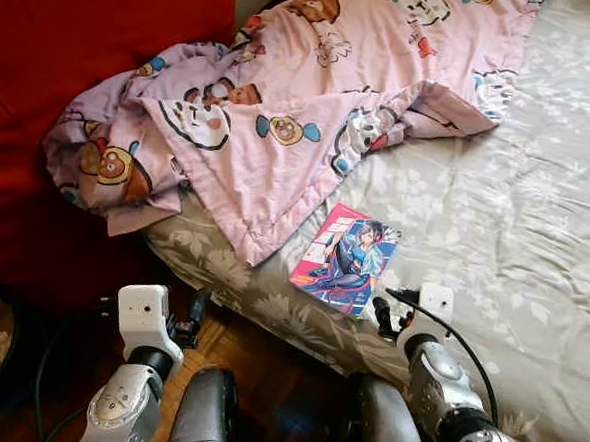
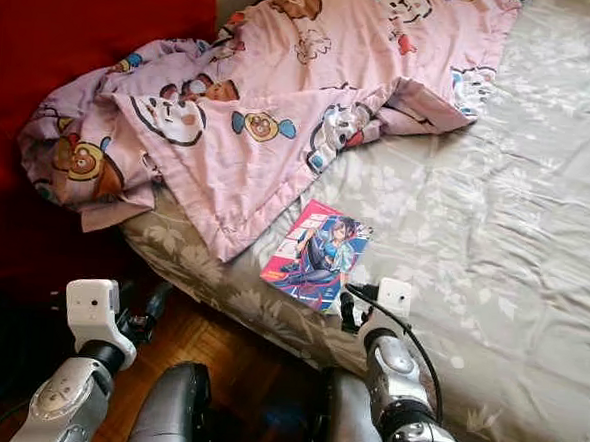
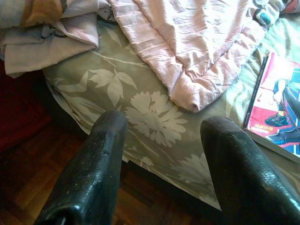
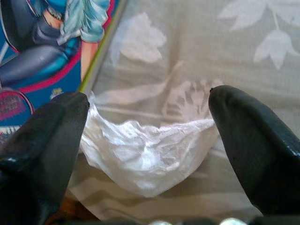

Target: Clean up the room

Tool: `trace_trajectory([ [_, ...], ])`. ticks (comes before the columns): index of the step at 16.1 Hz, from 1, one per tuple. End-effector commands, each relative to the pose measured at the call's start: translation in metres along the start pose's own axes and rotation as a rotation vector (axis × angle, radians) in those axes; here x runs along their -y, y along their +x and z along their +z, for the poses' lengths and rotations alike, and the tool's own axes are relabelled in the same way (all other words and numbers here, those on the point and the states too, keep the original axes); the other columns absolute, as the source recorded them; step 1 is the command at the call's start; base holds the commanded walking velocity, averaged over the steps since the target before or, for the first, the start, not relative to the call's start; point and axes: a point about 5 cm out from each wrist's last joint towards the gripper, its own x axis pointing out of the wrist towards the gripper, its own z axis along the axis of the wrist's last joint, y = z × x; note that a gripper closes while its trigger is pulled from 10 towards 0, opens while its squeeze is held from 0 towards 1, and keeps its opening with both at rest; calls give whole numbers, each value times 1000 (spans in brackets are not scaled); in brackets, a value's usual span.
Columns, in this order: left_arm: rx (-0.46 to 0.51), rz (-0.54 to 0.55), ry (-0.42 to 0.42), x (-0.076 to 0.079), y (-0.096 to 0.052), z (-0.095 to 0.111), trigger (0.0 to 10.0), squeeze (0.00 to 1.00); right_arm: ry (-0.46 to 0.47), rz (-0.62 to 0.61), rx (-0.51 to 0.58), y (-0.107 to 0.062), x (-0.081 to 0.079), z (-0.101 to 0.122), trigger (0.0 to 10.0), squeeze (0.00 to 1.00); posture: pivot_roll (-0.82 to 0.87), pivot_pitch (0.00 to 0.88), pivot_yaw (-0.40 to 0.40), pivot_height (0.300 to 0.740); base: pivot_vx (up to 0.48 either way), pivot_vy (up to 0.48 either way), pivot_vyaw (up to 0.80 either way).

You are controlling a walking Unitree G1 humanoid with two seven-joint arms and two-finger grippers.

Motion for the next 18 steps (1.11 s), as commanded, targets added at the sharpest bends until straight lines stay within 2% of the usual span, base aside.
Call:
trace_trajectory([
  [1, -35, 16, 9, -2, -3, -7, 10000, 0, 3, -20, -59, -5, 4, -19, 10000, 1000, 93, 286, 0, 626, 0, 0, 0],
  [4, -32, 10, 12, -1, 1, -6, 10000, 0, 25, -70, -23, -7, 10, -16, 10000, 1000, 90, 276, 1, 626, 0, 0, 0],
  [7, -26, 11, 16, -2, 3, -5, 10000, 0, 62, -78, 29, -5, 10, -5, 10000, 976, 88, 269, 1, 626, 0, 0, 0],
  [8, -25, 9, 17, -1, 3, -5, 10000, 0, 62, -63, 11, -5, 8, -6, 10000, 0, 84, 266, 1, 626, 0, 0, 0],
  [12, -24, 5, 19, 0, 5, -6, 10000, 0, 50, -31, -122, -5, 0, -22, 10000, 0, 86, 260, 0, 626, 0, 0, 0],
  [18, -21, 7, 24, -1, 4, -5, 10000, 0, 54, -40, -176, -7, -4, -32, 10000, 0, 92, 250, -1, 626, 0, 0, 0],
])
